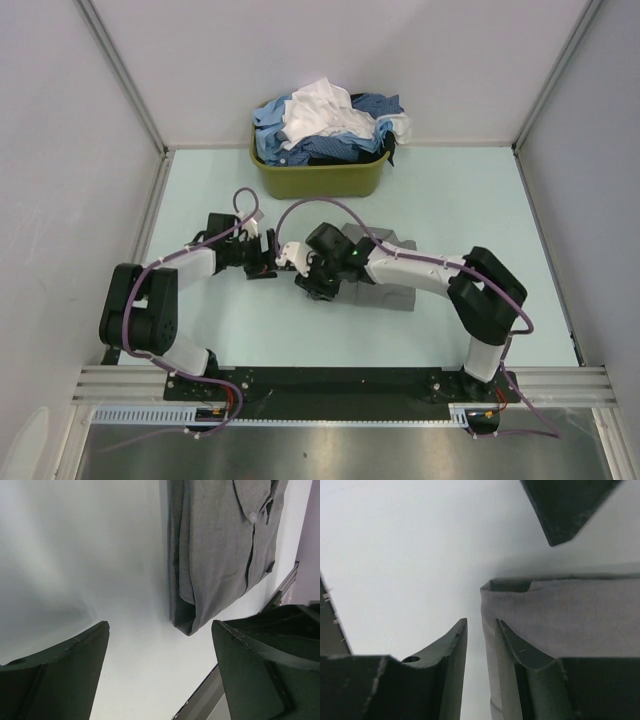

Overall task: Fold and stack the long sleeve shirts
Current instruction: Neatly place the folded shirt to the corner

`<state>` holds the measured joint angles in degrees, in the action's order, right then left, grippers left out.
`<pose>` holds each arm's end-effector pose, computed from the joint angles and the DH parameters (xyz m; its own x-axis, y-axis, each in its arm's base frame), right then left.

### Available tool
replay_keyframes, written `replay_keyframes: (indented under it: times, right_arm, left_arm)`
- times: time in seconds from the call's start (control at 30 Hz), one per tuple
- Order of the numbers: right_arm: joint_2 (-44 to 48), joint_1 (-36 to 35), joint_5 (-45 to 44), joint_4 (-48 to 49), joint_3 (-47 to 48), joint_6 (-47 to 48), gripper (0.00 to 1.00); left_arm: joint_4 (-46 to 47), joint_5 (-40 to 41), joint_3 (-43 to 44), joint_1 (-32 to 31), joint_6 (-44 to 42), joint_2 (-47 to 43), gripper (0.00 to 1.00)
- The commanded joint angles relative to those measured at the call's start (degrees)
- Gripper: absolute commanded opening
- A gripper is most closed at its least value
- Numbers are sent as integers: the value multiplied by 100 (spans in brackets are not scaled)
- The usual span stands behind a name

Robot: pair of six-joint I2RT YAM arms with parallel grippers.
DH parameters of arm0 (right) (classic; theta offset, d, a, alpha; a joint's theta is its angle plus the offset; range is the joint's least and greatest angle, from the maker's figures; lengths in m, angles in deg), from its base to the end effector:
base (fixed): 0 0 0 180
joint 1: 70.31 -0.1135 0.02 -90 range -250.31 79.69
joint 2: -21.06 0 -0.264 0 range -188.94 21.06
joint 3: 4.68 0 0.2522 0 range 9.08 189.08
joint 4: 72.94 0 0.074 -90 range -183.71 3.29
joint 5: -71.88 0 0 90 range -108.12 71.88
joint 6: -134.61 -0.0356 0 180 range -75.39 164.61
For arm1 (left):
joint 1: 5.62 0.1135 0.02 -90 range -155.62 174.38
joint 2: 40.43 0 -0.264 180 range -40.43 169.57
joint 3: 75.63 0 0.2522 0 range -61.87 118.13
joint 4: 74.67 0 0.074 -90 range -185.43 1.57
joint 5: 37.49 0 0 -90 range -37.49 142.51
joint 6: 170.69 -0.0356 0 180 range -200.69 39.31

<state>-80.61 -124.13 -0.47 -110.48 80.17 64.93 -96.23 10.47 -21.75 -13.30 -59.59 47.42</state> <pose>0.2143 0.3112 0.2114 -0.1466 -0.7610 -0.6320 -0.9857 0.1660 0.0287 0.2704 -0.0605 0.1536 -0.9332 -0.1439 -0.3293 0.1489 0.6791 -0.7188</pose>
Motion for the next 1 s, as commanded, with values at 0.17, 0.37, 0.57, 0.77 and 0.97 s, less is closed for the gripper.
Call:
replay_keyframes:
  times: [0.17,0.37,0.57,0.77,0.97]
  right_arm:
    - [-556,-216,-728,1120,-165,104,35]
    - [-635,-269,-324,1059,-245,95,45]
    - [-793,-322,-455,1067,-262,113,35]
    - [-566,-23,-535,989,-280,16,0]
    - [155,302,256,953,-394,-36,0]
  left_arm:
    - [261,-164,5,83,359,214,91]
    - [419,-199,-13,92,553,522,91]
    - [419,-217,128,100,676,794,91]
    - [603,-366,-4,30,746,821,89]
    - [1304,-551,5,-303,1185,1049,90]
